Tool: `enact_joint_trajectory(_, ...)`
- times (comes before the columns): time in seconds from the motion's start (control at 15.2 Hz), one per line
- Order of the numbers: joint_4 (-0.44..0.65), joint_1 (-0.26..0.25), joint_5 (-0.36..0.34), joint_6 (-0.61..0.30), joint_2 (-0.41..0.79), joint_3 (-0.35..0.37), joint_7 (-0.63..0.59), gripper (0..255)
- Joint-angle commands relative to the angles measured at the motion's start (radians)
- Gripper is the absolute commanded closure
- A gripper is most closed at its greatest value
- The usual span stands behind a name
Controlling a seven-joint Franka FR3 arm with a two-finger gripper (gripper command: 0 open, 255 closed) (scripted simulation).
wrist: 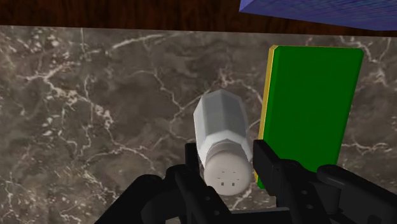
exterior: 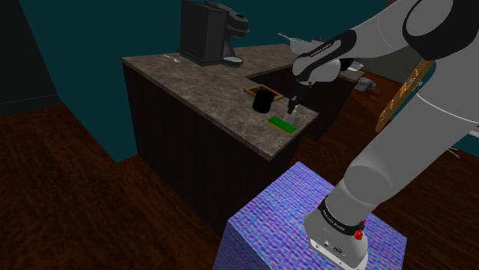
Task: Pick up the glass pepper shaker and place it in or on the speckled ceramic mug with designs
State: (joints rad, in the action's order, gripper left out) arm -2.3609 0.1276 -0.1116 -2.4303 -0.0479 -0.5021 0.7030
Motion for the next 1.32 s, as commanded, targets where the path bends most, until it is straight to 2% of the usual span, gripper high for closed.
enact_joint_trajectory(0.0,0.000,0.000,0.000,0.000,0.001,0.000,0.000,255)
enact_joint_trajectory(0.13,0.000,0.000,0.000,-0.001,0.001,0.000,0.000,255)
enact_joint_trajectory(1.25,0.119,0.002,-0.054,0.240,-0.130,0.023,-0.033,255)
